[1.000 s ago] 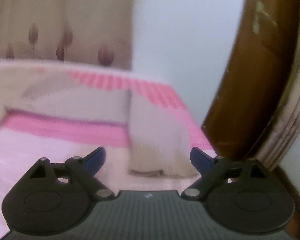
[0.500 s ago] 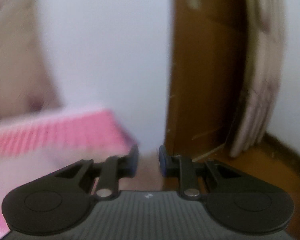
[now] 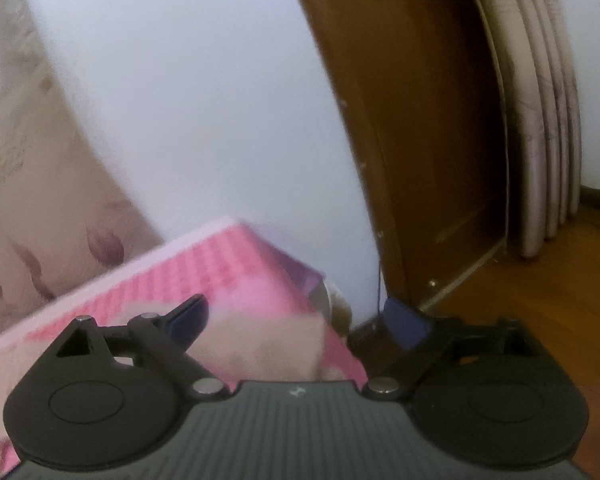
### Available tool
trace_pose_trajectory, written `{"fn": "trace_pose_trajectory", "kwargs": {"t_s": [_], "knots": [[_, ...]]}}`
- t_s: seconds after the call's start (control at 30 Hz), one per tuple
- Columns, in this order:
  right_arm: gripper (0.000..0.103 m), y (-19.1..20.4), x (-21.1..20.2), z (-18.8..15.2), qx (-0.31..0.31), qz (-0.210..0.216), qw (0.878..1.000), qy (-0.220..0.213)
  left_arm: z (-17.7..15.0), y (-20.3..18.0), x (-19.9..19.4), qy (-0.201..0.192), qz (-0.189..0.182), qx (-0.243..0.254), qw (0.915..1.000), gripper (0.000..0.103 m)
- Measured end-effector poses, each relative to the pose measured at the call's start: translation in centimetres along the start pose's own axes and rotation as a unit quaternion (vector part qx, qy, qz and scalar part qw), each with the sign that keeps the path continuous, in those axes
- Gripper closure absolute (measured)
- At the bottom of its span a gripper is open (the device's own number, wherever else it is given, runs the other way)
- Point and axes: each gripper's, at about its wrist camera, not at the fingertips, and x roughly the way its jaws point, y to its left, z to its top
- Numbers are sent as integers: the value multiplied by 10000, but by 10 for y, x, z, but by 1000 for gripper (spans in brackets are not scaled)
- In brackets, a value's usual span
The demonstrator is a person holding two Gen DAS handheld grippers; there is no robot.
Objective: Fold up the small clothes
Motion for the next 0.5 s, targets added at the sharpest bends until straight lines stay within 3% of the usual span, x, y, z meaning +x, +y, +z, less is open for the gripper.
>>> {"fn": "trace_pose_trajectory", "kwargs": {"t_s": [0.1, 0.17, 0.23, 0.27, 0.33, 0.37, 0.5], "knots": [[8, 2, 6, -7, -246, 17, 9993, 293, 0, 0, 0, 4, 14, 3, 10000, 0], [15, 9, 18, -2, -423, 87, 9983, 402, 0, -1, 0, 4, 47, 18, 10000, 0], [39, 19, 26, -2, -746, 182, 9962, 415, 0, -1, 0, -1, 88, 9, 10000, 0], [63, 23, 34, -2, -883, 166, 9944, 555, 0, -1, 0, 2, 104, 1, 9999, 0], [73, 28, 42, -5, -970, 119, 9924, 752, 0, -1, 0, 6, 123, -6, 9999, 0], [85, 30, 41, -5, -968, 139, 9926, 718, 0, -1, 0, 9, 128, -1, 9999, 0], [89, 32, 27, 3, -831, 83, 9962, 240, 0, -2, 0, 17, 149, 12, 9999, 0]]}}
